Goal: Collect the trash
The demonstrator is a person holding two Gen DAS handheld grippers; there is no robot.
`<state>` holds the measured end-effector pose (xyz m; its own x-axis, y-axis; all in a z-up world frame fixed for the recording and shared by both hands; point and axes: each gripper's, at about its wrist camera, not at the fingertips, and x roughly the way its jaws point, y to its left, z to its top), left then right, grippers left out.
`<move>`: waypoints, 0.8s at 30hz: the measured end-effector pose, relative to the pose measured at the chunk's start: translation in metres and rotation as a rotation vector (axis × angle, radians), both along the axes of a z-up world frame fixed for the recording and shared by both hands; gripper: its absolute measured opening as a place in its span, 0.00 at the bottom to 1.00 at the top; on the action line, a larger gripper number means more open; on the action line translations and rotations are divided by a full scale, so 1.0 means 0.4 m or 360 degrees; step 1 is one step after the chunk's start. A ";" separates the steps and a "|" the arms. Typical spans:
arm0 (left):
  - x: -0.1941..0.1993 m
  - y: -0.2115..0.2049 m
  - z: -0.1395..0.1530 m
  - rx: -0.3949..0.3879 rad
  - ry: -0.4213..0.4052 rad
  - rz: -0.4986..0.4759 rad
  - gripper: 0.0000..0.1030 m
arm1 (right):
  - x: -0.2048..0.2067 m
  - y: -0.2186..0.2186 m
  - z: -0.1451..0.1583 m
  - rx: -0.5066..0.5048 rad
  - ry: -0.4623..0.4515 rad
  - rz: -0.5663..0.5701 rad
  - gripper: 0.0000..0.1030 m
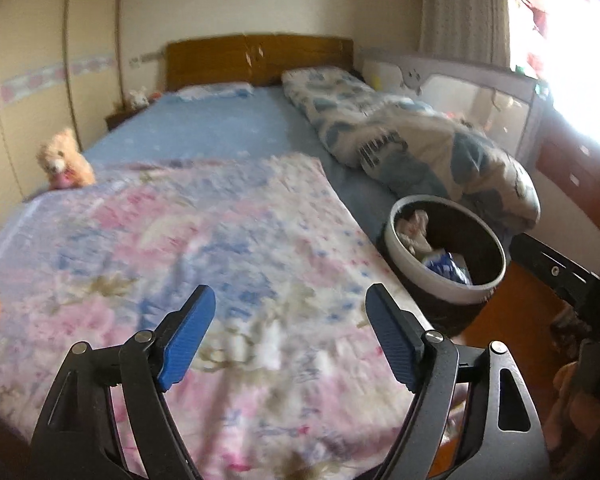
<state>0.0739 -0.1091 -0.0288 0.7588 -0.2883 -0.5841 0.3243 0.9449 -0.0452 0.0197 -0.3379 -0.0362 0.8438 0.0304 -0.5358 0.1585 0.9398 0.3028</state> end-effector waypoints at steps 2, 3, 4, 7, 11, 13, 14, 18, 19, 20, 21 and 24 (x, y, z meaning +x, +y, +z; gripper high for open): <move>-0.024 0.016 0.034 -0.0009 -0.0098 0.0050 0.86 | -0.009 0.021 0.028 -0.0074 -0.0060 0.0025 0.93; -0.041 0.026 0.053 0.0000 -0.0166 0.0087 0.93 | -0.017 0.035 0.052 -0.0120 -0.0110 0.0035 0.93; -0.052 0.034 0.070 0.0006 -0.0221 0.0122 0.99 | -0.025 0.047 0.069 -0.0151 -0.0148 0.0039 0.95; -0.089 0.059 0.107 0.0046 -0.0363 0.0233 1.00 | -0.056 0.077 0.137 -0.0218 -0.0315 0.0064 1.00; -0.104 0.080 0.106 0.0121 -0.0415 0.0316 1.00 | -0.078 0.119 0.184 -0.0340 -0.0463 0.0109 1.00; -0.099 0.087 0.092 0.0139 -0.0388 0.0339 1.00 | -0.064 0.134 0.177 -0.0392 -0.0452 0.0131 1.00; -0.094 0.091 0.086 0.0142 -0.0366 0.0352 1.00 | -0.056 0.140 0.170 -0.0403 -0.0432 0.0141 1.00; -0.095 0.101 0.071 0.0154 -0.0361 0.0396 1.00 | -0.031 0.145 0.126 -0.0380 -0.0360 0.0168 1.00; -0.099 0.101 0.068 0.0158 -0.0365 0.0401 1.00 | -0.030 0.144 0.116 -0.0379 -0.0351 0.0164 1.00; -0.099 0.099 0.066 0.0162 -0.0365 0.0405 1.00 | -0.031 0.143 0.109 -0.0379 -0.0345 0.0156 1.00; -0.098 0.098 0.063 0.0163 -0.0363 0.0404 1.00 | -0.028 0.141 0.099 -0.0379 -0.0336 0.0145 1.00; -0.100 0.093 0.060 0.0174 -0.0370 0.0393 1.00 | -0.031 0.137 0.085 -0.0364 -0.0328 0.0127 1.00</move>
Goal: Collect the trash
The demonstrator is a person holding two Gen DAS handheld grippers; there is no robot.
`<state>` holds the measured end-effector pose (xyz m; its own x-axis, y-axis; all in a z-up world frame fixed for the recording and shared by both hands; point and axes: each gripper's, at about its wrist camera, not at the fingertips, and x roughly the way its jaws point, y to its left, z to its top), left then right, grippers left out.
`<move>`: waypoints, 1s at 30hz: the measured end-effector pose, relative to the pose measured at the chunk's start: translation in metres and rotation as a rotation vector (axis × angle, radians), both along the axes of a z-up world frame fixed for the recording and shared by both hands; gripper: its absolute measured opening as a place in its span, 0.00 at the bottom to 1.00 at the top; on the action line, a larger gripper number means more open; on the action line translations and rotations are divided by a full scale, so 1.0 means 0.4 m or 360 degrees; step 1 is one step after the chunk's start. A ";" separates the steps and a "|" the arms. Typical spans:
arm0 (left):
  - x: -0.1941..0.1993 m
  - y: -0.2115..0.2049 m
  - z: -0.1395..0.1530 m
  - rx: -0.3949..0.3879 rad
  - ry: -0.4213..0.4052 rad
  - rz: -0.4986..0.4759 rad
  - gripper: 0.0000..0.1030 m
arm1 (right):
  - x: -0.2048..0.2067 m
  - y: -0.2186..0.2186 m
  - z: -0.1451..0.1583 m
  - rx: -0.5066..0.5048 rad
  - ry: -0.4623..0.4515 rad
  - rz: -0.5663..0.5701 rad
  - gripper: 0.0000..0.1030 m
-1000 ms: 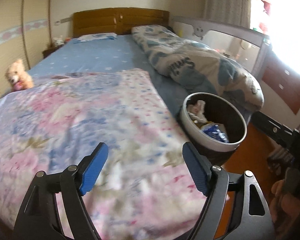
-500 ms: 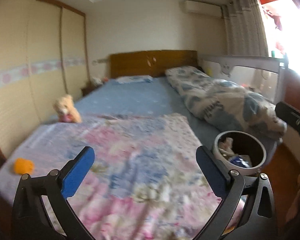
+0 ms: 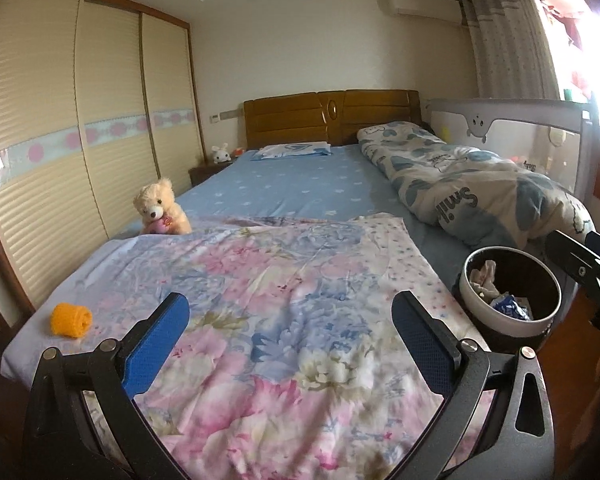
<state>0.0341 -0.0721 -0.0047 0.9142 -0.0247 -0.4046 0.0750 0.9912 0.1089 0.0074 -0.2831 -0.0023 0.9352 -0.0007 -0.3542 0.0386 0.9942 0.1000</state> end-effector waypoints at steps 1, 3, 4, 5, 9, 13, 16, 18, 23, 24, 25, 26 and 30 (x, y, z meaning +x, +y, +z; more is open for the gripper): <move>-0.001 -0.003 -0.001 0.0005 -0.0001 -0.0004 1.00 | 0.000 -0.001 -0.003 0.0002 -0.0002 -0.0008 1.00; -0.002 -0.010 -0.002 0.0009 0.0003 -0.0016 1.00 | 0.000 -0.001 -0.006 0.0006 -0.0003 -0.0016 1.00; -0.002 -0.013 -0.003 0.0013 0.0003 -0.0020 1.00 | 0.000 -0.001 -0.007 0.0007 -0.0002 -0.0019 1.00; -0.004 -0.016 -0.004 0.0017 -0.0003 -0.0023 1.00 | 0.000 -0.001 -0.009 0.0008 -0.0003 -0.0024 1.00; -0.007 -0.020 -0.004 0.0017 -0.0011 -0.0029 1.00 | 0.000 -0.001 -0.012 0.0018 0.0002 -0.0028 1.00; -0.008 -0.018 -0.004 0.0006 -0.0009 -0.0031 1.00 | 0.000 -0.001 -0.012 0.0015 0.0006 -0.0032 1.00; -0.007 -0.016 -0.003 0.0005 -0.0018 -0.0021 1.00 | 0.001 0.000 -0.013 0.0011 0.0005 -0.0036 1.00; -0.006 -0.015 -0.003 0.0000 -0.0019 -0.0018 1.00 | 0.001 0.001 -0.014 0.0001 0.0008 -0.0034 1.00; -0.001 -0.014 -0.004 -0.0013 -0.0009 -0.0018 1.00 | 0.003 0.003 -0.014 -0.0006 0.0013 -0.0024 1.00; -0.001 -0.013 -0.004 -0.0016 -0.0009 -0.0017 1.00 | 0.004 0.004 -0.014 -0.0012 0.0014 -0.0023 1.00; -0.001 -0.013 -0.004 -0.0015 -0.0009 -0.0017 1.00 | 0.004 0.006 -0.014 -0.0025 0.0016 -0.0022 1.00; -0.001 -0.013 -0.004 -0.0015 -0.0006 -0.0019 1.00 | 0.005 0.008 -0.014 -0.0034 0.0018 -0.0020 1.00; -0.002 -0.013 -0.004 -0.0016 -0.0005 -0.0020 1.00 | 0.006 0.011 -0.015 -0.0031 0.0028 -0.0015 1.00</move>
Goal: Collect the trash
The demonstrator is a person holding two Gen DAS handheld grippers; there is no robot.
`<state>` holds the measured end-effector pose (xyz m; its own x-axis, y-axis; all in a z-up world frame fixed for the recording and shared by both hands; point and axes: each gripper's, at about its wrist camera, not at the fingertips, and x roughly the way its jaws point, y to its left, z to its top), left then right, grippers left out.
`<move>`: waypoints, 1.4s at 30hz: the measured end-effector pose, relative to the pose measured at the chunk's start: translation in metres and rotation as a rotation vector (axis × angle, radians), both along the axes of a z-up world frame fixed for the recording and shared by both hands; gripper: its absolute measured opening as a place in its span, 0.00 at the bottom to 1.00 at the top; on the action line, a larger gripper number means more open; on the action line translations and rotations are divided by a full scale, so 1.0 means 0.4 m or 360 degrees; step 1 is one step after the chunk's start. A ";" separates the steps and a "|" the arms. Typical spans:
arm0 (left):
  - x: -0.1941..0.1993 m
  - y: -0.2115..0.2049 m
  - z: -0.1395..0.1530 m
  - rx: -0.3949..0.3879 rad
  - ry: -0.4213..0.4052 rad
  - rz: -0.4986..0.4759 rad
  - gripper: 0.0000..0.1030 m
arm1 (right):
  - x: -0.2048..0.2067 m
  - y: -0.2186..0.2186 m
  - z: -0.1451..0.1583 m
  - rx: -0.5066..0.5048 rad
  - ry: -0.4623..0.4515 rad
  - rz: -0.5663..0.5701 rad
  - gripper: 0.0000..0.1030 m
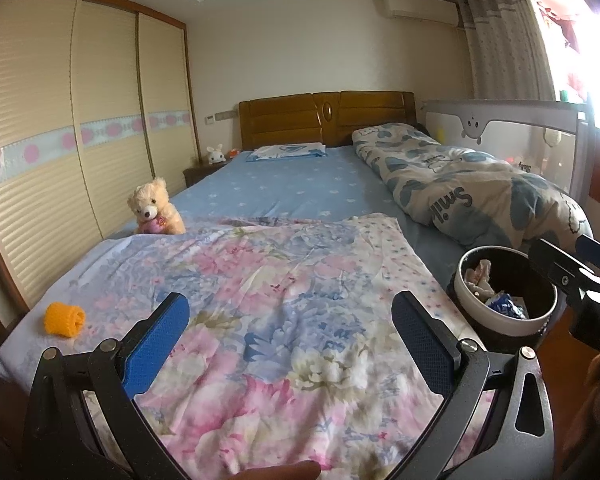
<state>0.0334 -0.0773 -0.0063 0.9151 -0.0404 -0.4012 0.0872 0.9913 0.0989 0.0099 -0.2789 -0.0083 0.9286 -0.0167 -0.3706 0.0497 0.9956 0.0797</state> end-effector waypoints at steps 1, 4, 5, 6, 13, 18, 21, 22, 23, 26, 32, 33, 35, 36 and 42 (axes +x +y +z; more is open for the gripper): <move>0.000 0.001 0.000 -0.0001 -0.0002 -0.0002 1.00 | 0.000 0.001 0.000 -0.0003 -0.0001 -0.0001 1.00; 0.001 0.001 0.001 -0.0008 -0.0007 -0.0001 1.00 | 0.001 0.001 0.000 -0.0003 -0.0001 0.0000 1.00; 0.001 0.001 0.001 -0.0011 -0.0007 -0.0003 1.00 | 0.000 0.001 -0.001 -0.0003 -0.0001 0.0001 1.00; 0.000 0.000 0.001 -0.0014 -0.0007 -0.0005 1.00 | 0.000 0.000 -0.001 -0.0006 0.0000 0.0002 1.00; -0.002 0.001 0.002 -0.0027 -0.0011 -0.0012 1.00 | 0.001 0.005 0.000 -0.0011 0.0000 0.0001 1.00; -0.002 0.000 0.001 -0.0028 -0.0011 -0.0015 1.00 | 0.001 0.005 0.000 -0.0013 0.0000 0.0001 1.00; -0.003 0.001 0.002 -0.0027 -0.0021 -0.0009 1.00 | 0.001 0.004 0.000 -0.0008 0.0001 0.0003 1.00; -0.004 0.004 0.004 -0.0031 -0.0019 -0.0012 1.00 | 0.001 0.006 0.000 -0.0009 0.0001 0.0002 1.00; -0.005 0.005 0.005 -0.0033 -0.0021 -0.0011 1.00 | 0.001 0.005 0.000 -0.0011 0.0003 -0.0001 1.00; -0.005 0.006 0.006 -0.0037 -0.0020 -0.0014 1.00 | 0.000 0.005 0.001 -0.0007 0.0000 0.0002 1.00; -0.004 0.002 0.009 -0.0041 -0.0017 -0.0018 1.00 | 0.001 0.006 0.000 -0.0014 0.0003 0.0002 1.00; -0.004 0.001 0.008 -0.0041 -0.0018 -0.0017 1.00 | 0.001 0.006 0.000 -0.0013 0.0003 0.0001 1.00; -0.007 0.003 0.008 -0.0041 -0.0018 -0.0015 1.00 | 0.001 0.007 0.001 -0.0012 0.0002 0.0001 1.00; -0.006 0.001 0.008 -0.0042 -0.0017 -0.0016 1.00 | 0.001 0.007 0.001 -0.0011 0.0003 0.0001 1.00; -0.007 0.003 0.007 -0.0041 -0.0019 -0.0016 1.00 | 0.001 0.008 0.001 -0.0015 0.0001 0.0002 1.00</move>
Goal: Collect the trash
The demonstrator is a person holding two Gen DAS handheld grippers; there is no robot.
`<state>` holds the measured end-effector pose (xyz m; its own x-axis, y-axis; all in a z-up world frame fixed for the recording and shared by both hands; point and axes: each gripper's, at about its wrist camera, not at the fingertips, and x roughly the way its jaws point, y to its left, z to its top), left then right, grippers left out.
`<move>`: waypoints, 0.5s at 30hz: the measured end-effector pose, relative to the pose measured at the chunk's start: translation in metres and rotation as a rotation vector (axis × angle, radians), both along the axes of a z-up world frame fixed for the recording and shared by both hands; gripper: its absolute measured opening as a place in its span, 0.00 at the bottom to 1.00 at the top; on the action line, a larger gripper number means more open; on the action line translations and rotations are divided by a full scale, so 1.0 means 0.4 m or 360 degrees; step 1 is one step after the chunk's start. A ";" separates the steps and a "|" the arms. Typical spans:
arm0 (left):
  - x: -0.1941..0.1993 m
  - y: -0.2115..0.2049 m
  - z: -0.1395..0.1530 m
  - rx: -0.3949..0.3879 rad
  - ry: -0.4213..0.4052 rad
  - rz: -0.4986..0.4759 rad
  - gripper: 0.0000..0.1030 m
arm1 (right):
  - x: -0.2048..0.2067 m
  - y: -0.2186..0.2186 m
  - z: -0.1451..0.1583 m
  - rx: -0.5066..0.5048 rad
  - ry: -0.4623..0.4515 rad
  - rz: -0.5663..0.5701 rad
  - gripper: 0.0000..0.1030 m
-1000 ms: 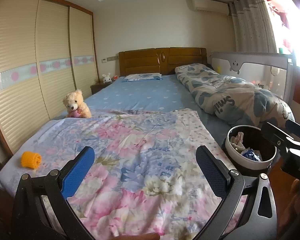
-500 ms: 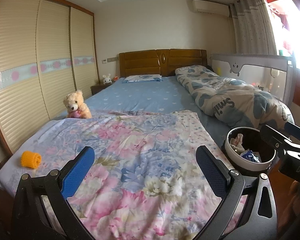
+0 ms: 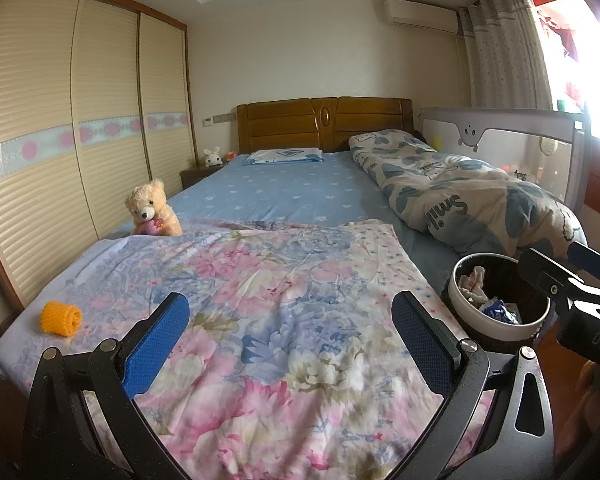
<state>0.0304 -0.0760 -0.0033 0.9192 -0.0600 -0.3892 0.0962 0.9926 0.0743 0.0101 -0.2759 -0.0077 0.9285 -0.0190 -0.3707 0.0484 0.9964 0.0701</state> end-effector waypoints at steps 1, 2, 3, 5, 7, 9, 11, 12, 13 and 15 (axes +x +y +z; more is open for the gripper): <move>0.000 0.000 0.000 0.0001 0.0000 0.0001 1.00 | 0.000 0.000 0.000 0.0002 0.0000 0.0000 1.00; 0.000 0.000 0.000 -0.0001 0.0000 0.0000 1.00 | 0.000 0.000 0.000 0.0002 0.0000 0.0002 1.00; 0.001 -0.001 0.000 -0.0003 0.0002 0.0000 1.00 | 0.000 0.000 0.000 0.0001 0.0001 0.0000 1.00; -0.001 -0.001 0.000 -0.0002 0.0002 0.0000 1.00 | 0.000 0.001 0.000 0.0003 0.0002 0.0000 1.00; -0.001 0.000 -0.001 -0.0001 0.0003 -0.0001 1.00 | 0.000 0.002 0.000 0.0002 0.0001 0.0000 1.00; -0.001 -0.002 0.000 0.0001 0.0005 -0.0003 1.00 | -0.001 0.001 0.001 0.0002 0.0000 0.0000 1.00; -0.002 -0.002 0.000 -0.0002 0.0004 -0.0004 1.00 | 0.000 0.002 0.001 -0.0001 0.0002 -0.0001 1.00; -0.002 -0.003 0.000 -0.0003 0.0002 -0.0003 1.00 | 0.000 0.002 0.001 -0.0003 0.0002 -0.0001 1.00; -0.002 -0.002 -0.001 0.0000 0.0002 -0.0001 1.00 | 0.000 0.002 0.001 0.0000 0.0002 -0.0001 1.00; -0.002 -0.001 -0.001 -0.0001 0.0004 -0.0001 1.00 | 0.000 0.002 0.001 0.0004 0.0002 0.0002 1.00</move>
<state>0.0296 -0.0764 -0.0036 0.9182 -0.0608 -0.3915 0.0969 0.9926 0.0732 0.0102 -0.2751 -0.0074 0.9282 -0.0170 -0.3717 0.0475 0.9962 0.0729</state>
